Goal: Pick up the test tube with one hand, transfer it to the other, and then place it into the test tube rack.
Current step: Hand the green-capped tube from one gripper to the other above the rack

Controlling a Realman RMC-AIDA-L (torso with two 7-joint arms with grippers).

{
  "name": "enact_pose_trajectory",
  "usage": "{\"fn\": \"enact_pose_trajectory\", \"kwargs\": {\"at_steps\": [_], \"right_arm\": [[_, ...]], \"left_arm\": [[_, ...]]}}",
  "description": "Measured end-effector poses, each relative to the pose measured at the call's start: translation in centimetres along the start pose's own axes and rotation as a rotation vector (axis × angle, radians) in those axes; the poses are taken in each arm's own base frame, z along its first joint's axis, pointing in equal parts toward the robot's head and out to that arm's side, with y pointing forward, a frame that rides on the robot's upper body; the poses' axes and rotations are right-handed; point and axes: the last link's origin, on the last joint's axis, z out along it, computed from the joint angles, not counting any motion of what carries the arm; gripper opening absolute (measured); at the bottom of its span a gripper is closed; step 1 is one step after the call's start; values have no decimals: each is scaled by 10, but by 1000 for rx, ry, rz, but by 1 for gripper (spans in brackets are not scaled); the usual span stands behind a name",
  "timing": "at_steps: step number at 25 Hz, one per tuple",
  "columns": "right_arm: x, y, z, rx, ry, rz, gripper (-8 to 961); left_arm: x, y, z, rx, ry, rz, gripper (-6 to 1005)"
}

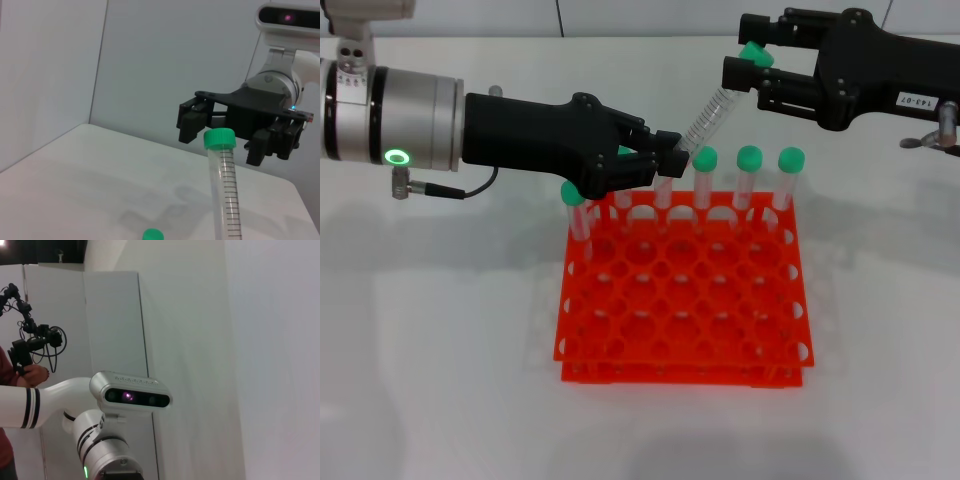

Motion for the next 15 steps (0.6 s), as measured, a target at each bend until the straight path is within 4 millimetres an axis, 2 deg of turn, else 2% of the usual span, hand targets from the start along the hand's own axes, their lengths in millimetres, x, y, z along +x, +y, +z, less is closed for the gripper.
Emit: {"fn": "enact_pose_trajectory", "kwargs": {"at_steps": [3,15], "right_arm": [[0,0,0,1,-1,0,530],[4,-1,-3,10,-4,19,520]], "left_arm": [[0,0,0,0,3,2,182],[-3,1,-3,3,9,28,182]]}}
